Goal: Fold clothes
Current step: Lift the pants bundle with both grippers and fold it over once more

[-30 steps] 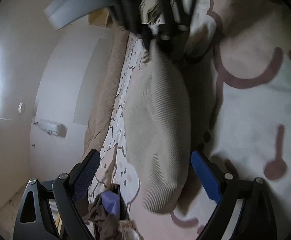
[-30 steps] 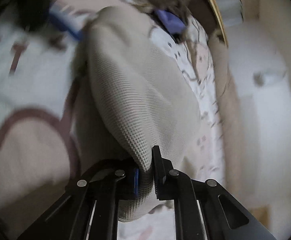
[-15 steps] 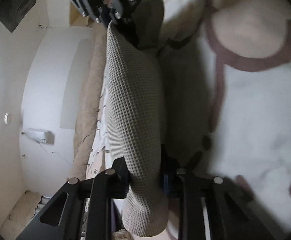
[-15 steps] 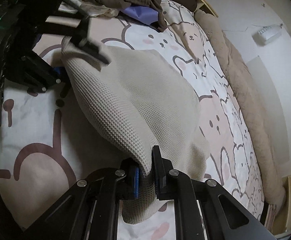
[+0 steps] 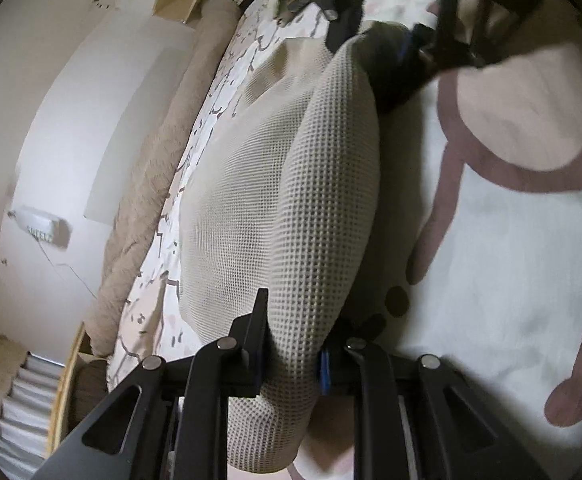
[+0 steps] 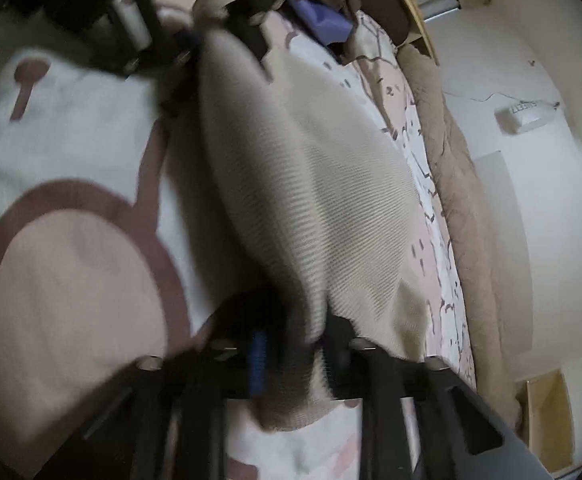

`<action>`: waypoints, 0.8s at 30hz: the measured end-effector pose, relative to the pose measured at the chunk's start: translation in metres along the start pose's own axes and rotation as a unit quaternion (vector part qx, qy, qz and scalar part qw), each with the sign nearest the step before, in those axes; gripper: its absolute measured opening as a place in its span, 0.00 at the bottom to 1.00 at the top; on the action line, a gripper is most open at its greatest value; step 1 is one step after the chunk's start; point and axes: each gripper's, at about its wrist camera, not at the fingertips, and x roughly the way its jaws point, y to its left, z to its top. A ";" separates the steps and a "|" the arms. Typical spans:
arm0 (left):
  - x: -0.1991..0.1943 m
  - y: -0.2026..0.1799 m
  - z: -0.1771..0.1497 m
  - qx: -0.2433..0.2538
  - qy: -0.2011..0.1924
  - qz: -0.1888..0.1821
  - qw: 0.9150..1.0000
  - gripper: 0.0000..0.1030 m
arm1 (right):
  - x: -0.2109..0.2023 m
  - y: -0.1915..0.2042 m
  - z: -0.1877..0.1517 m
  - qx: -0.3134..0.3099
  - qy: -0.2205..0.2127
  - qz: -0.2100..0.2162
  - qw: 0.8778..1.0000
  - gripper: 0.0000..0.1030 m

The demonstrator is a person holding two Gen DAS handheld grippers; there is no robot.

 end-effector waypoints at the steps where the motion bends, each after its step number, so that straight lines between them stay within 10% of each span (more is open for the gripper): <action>1: 0.000 0.000 -0.001 -0.004 0.000 -0.002 1.000 0.19 | 0.000 0.001 0.001 0.003 0.006 -0.009 1.000 0.27; 12: 0.002 0.018 -0.002 -0.058 -0.002 -0.036 0.998 0.19 | 0.004 0.027 -0.006 -0.130 -0.017 -0.099 0.986 0.29; 17: 0.008 0.030 -0.004 -0.088 -0.005 -0.056 0.995 0.19 | 0.003 0.022 -0.016 -0.161 -0.033 -0.117 0.979 0.58; 23: 0.012 0.042 -0.004 -0.113 -0.007 -0.071 0.991 0.19 | 0.024 0.013 -0.009 -0.162 -0.016 -0.108 0.981 0.56; 24: 0.013 0.042 -0.005 -0.111 -0.007 -0.069 0.991 0.19 | 0.027 0.013 -0.009 -0.164 -0.015 -0.109 0.980 0.41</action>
